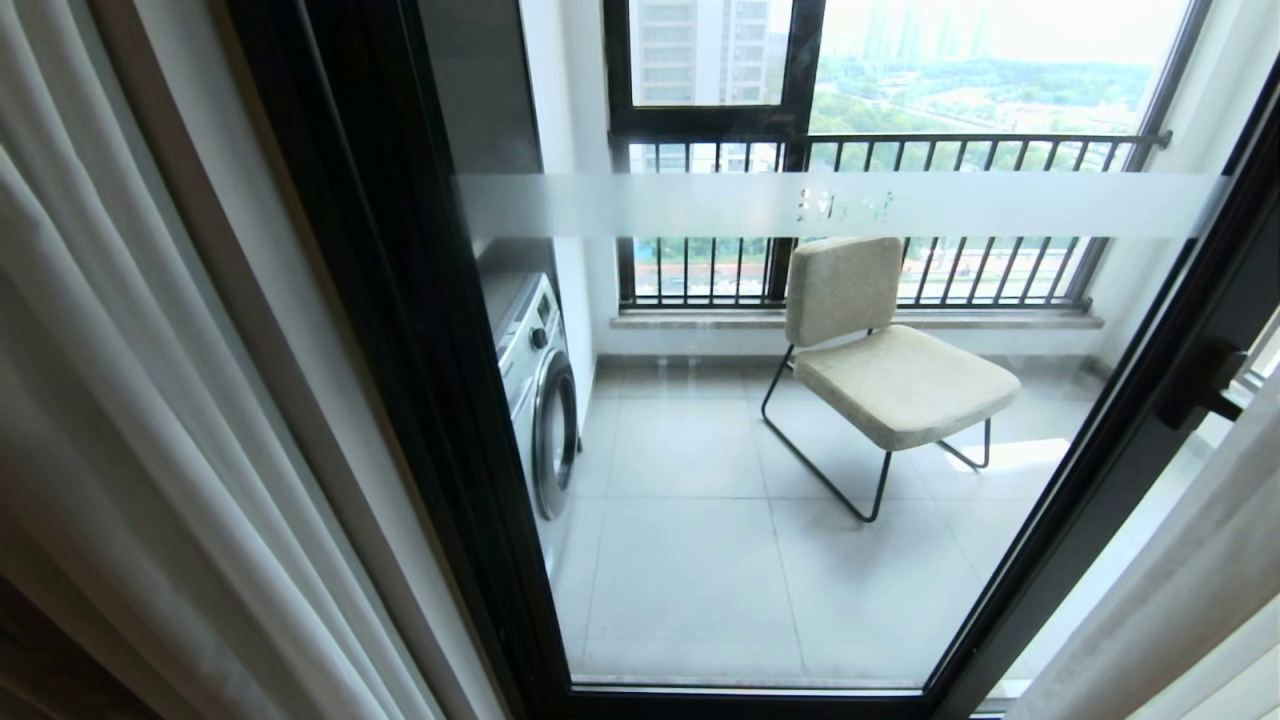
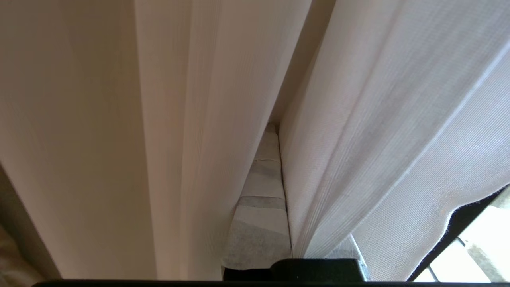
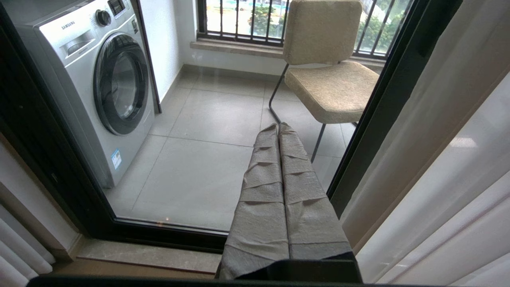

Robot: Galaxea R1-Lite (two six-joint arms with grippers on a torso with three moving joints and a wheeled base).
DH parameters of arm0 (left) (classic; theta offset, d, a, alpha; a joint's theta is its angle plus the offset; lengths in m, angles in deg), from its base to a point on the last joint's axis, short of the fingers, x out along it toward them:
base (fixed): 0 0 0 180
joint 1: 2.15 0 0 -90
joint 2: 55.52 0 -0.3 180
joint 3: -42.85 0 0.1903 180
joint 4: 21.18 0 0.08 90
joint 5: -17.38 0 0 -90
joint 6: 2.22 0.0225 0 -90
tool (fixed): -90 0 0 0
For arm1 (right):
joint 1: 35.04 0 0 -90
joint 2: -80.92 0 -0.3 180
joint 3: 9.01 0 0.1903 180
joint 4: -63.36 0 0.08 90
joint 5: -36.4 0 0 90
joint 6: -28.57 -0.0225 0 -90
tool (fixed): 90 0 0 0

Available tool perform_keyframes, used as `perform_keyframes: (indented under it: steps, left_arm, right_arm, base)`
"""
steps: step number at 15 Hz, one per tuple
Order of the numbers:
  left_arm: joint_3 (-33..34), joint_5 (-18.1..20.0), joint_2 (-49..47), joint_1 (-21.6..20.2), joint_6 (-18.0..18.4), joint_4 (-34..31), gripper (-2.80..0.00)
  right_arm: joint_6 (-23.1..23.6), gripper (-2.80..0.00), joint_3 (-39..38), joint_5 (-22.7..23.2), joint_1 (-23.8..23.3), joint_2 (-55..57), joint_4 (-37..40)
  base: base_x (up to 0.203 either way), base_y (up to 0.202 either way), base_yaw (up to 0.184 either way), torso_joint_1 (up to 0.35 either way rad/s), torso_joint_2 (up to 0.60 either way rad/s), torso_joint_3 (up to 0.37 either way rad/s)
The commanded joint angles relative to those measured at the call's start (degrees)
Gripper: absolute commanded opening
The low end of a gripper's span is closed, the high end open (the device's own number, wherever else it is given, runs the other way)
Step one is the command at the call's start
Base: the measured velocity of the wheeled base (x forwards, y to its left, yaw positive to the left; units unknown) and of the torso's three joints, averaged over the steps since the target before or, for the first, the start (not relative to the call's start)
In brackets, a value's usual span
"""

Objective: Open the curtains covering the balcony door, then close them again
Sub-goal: Pull the inner curtains open on both sides

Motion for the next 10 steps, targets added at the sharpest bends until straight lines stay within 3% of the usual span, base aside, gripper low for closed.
perform_keyframes:
  steps: [1,6,10]
  left_arm:
    - [-0.32,1.41,-1.68,-3.03,-0.14,-0.13,-2.80]
    - [-1.09,6.53,-4.59,-11.05,-0.50,0.08,-2.80]
    - [-4.38,13.36,-9.24,-17.23,-1.72,0.14,-2.80]
  right_arm:
    - [0.06,-2.80,0.03,0.07,0.00,-0.02,0.02]
    - [0.06,-2.80,0.04,0.07,0.00,-0.02,0.02]
    - [0.06,-2.80,0.04,0.07,0.00,-0.02,0.02]
  base:
    - [0.000,0.000,0.000,0.000,0.00,0.000]
    - [0.000,0.000,0.000,0.000,0.00,0.000]
    - [0.000,0.000,0.000,0.000,0.00,0.000]
